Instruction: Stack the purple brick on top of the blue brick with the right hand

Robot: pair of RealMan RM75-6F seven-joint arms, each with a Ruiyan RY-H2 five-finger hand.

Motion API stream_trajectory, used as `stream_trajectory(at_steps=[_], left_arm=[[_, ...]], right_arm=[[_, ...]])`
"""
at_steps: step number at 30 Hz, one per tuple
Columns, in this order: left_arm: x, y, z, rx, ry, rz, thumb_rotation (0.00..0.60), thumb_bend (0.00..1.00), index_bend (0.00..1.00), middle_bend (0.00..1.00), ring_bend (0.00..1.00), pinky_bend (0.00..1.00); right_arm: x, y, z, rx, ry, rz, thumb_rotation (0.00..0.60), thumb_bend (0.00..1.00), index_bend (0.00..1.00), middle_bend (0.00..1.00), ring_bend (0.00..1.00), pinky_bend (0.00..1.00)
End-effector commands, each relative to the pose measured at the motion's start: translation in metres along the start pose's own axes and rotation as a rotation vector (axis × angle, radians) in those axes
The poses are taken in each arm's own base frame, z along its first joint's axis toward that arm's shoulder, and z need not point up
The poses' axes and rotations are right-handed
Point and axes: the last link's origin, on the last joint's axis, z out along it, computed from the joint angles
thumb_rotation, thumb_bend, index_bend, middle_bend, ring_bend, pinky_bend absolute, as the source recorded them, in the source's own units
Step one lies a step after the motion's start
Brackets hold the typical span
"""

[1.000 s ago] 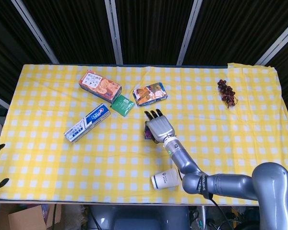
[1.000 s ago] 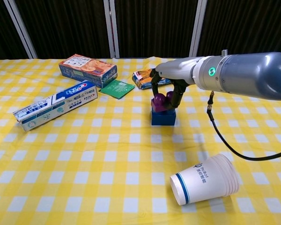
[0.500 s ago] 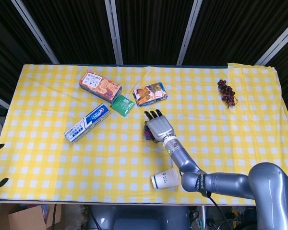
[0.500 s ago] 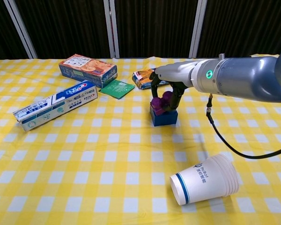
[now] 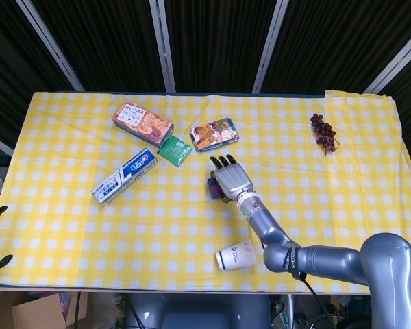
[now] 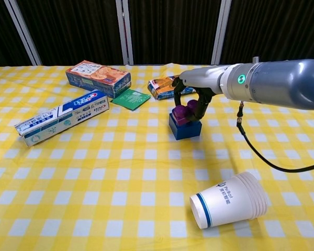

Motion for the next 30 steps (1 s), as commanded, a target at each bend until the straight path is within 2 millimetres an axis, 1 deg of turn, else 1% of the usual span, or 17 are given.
stream_trajectory(at_steps=[1, 17, 30], left_arm=[[0.0, 0.0, 0.0, 0.0, 0.002, 0.0, 0.6, 0.0, 0.12, 0.0, 0.0, 0.04], [0.0, 0.004, 0.0, -0.015, 0.005, 0.001, 0.6, 0.0, 0.12, 0.0, 0.0, 0.04], [0.0, 0.01, 0.0, -0.037, 0.008, 0.001, 0.6, 0.0, 0.12, 0.0, 0.0, 0.04]], right_arm=[[-0.002, 0.002, -0.001, 0.003, -0.006, 0.004, 0.6, 0.44, 0.55, 0.0, 0.0, 0.0], [-0.016, 0.005, -0.001, 0.029, -0.033, 0.001, 0.6, 0.44, 0.56, 0.0, 0.0, 0.0], [-0.034, 0.016, -0.005, 0.021, -0.087, -0.03, 0.6, 0.45, 0.56, 0.0, 0.0, 0.0]])
